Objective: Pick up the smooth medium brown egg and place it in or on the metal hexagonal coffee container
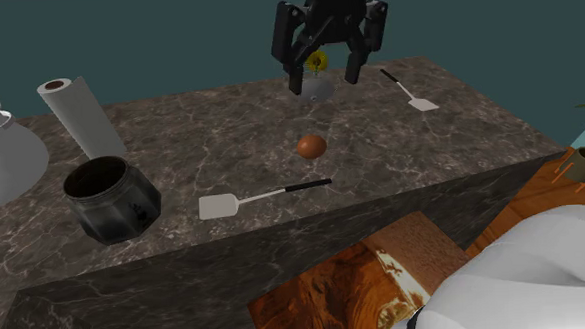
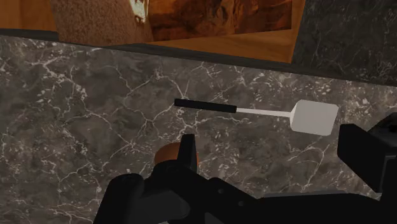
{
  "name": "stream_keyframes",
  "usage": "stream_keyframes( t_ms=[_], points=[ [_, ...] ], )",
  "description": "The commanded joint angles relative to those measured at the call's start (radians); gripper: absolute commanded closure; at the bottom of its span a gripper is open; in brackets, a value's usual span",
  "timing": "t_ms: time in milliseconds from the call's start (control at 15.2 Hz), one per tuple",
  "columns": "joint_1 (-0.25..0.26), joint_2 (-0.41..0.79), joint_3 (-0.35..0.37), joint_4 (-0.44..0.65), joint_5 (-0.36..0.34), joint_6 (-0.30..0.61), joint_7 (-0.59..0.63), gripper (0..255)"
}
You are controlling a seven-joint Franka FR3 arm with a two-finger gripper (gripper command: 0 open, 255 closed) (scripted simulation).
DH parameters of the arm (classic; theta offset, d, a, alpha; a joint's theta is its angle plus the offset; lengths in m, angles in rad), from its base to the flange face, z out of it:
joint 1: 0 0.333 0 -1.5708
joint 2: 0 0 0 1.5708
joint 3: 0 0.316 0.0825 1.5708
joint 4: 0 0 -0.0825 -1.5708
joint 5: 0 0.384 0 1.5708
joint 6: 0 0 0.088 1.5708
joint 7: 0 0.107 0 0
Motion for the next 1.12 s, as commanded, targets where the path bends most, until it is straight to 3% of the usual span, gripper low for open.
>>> stream_keyframes(
  t_ms=[0,528,1056],
  points=[
    [0.0,0.0,0.0,0.0,0.0,0.0,0.0,0],
    [0.048,0.067,-0.077,-0.201,-0.124,0.335,-0.333,0],
    [0.094,0.283,-0.173,-0.287,-0.225,0.728,-0.648,0]
  ],
)
